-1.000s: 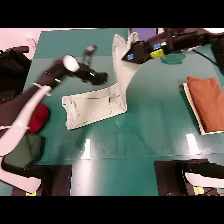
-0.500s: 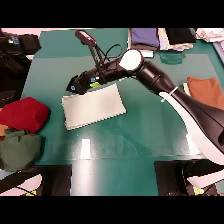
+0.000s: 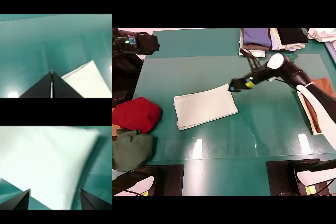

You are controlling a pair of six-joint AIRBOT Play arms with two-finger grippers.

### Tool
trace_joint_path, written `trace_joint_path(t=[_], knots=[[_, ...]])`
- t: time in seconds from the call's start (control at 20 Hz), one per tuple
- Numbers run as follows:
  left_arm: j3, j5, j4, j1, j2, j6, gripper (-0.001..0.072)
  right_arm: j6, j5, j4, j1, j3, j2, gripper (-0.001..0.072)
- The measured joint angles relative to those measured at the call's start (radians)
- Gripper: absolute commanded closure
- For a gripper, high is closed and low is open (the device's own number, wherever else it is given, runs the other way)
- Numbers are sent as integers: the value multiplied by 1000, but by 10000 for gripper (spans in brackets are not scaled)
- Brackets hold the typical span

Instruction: Fold the shirts.

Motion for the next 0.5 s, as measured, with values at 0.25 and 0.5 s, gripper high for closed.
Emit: trace_joint_path(t=[0.25, 0.5], knots=[[-5, 10, -9, -29, -19, 6, 679, 6, 7, 141, -41, -47, -134, 41], [-6, 13, -21, -34, -27, 8, 678, 6, 9, 223, 79, 93, -303, 602]])
